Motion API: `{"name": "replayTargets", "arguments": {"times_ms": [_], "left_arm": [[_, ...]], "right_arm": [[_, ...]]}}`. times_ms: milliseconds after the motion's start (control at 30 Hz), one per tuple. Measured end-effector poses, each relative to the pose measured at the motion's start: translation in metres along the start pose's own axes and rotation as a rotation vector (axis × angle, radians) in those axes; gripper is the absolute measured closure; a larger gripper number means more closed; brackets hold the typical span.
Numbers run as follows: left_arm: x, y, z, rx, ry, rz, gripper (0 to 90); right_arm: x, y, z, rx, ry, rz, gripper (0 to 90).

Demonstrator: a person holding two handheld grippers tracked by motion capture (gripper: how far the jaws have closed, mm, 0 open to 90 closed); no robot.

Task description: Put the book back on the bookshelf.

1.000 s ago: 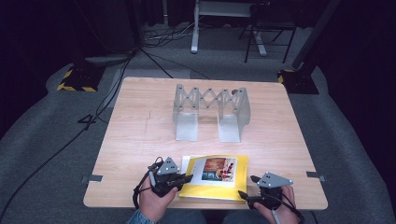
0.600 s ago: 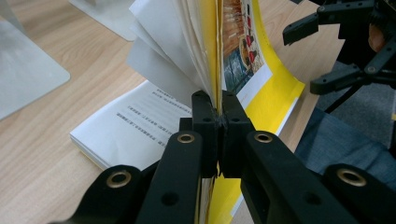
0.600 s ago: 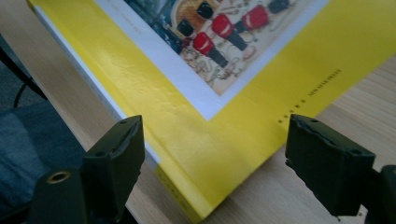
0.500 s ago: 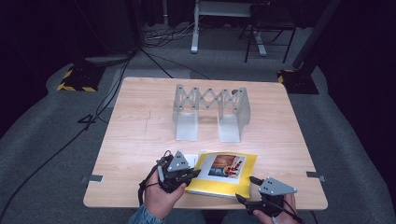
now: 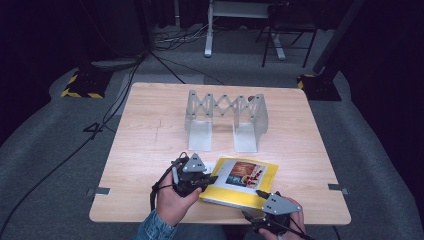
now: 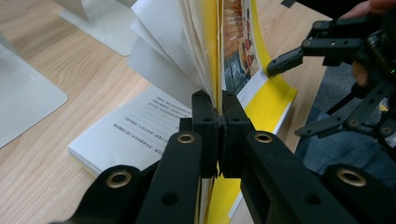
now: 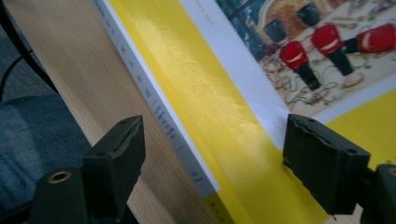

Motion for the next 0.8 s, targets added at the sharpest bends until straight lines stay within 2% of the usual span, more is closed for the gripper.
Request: {"name": "replayTargets", "arguments": {"times_ms": [200,367,600,667,700,733,767,800], "left_arm": [[0.003,0.003,0.0,-0.01,0.013,-0.001,87.4],[0.006,0.007,0.001,-0.03,0.006,-0.001,87.4],[0.003,0.013,0.007,-0.062,-0.045,0.002,87.3],[0.003,0.014,0.008,-0.069,-0.058,0.004,87.4],[0.003,0.015,0.009,-0.076,-0.062,0.003,87.4],[0.003,0.016,0.01,-0.085,-0.07,0.004,87.4],[0.003,0.016,0.01,-0.085,-0.07,0.004,87.4],[0.003,0.017,0.01,-0.088,-0.072,0.002,87.4]], "right_arm": [[0.002,0.01,0.003,-0.029,-0.034,0.008,17.1],[0.004,0.018,0.001,-0.086,-0.088,0.025,15.3],[0.007,0.03,-0.002,-0.146,-0.12,0.033,13.7],[0.008,0.036,-0.002,-0.175,-0.158,0.041,12.2],[0.008,0.036,-0.002,-0.175,-0.158,0.041,12.2],[0.007,0.04,-0.003,-0.2,-0.184,0.048,11.8],[0.007,0.04,-0.003,-0.2,-0.184,0.048,11.8],[0.007,0.044,-0.004,-0.222,-0.196,0.047,10.7]]}}
Point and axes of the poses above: each handheld gripper's, and its own axes: y roughly forward along the jaws, x roughly out of its top, z roughly to its left, the point moved 4 cm from there along y, roughly forward along the jaws, and after that the axes turned 4 degrees about x, right-handed, at the moved point
